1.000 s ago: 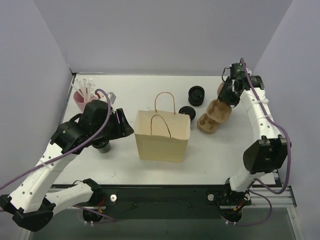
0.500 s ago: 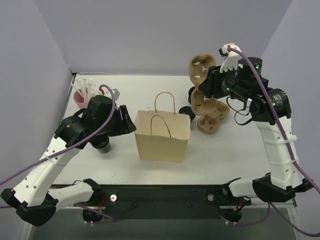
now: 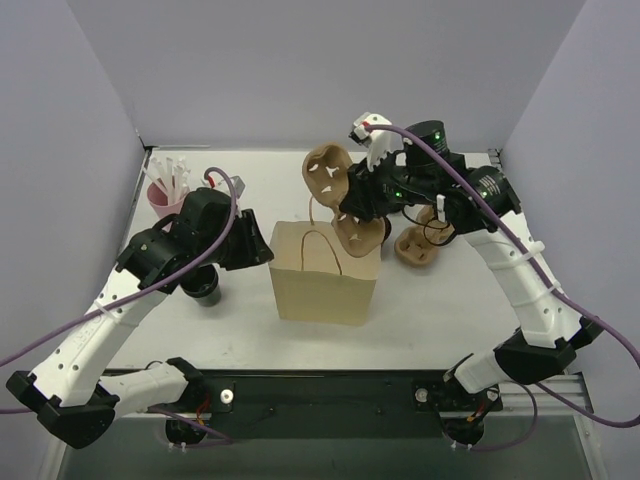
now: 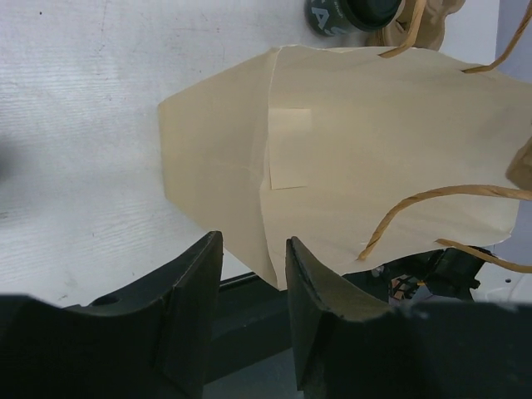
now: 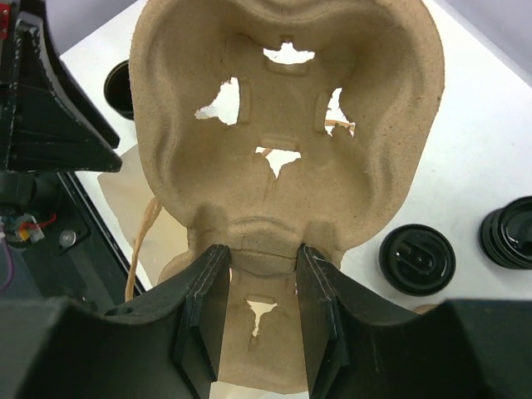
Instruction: Pack the takeout coffee
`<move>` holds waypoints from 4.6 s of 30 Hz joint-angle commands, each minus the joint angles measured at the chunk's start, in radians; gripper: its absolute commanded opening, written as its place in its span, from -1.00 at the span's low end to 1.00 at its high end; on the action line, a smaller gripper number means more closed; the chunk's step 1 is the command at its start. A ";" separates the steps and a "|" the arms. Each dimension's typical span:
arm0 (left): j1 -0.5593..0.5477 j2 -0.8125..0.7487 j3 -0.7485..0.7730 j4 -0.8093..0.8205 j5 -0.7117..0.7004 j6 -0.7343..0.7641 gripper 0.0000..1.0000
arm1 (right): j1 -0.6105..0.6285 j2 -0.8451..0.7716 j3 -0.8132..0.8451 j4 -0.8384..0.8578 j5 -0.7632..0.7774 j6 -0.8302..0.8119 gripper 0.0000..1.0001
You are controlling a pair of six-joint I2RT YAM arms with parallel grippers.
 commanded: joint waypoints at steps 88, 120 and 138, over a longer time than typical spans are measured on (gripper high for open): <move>0.019 0.019 0.032 0.102 0.102 0.060 0.08 | 0.239 0.029 -0.154 -0.165 0.204 -0.037 -0.21; 0.018 0.042 -0.071 0.153 0.142 0.021 -0.87 | 0.468 -0.077 -0.376 0.096 0.125 0.090 -0.31; 0.018 0.057 -0.016 0.113 0.138 0.020 -0.68 | 0.572 -0.048 -0.427 -0.007 0.371 -0.011 -0.34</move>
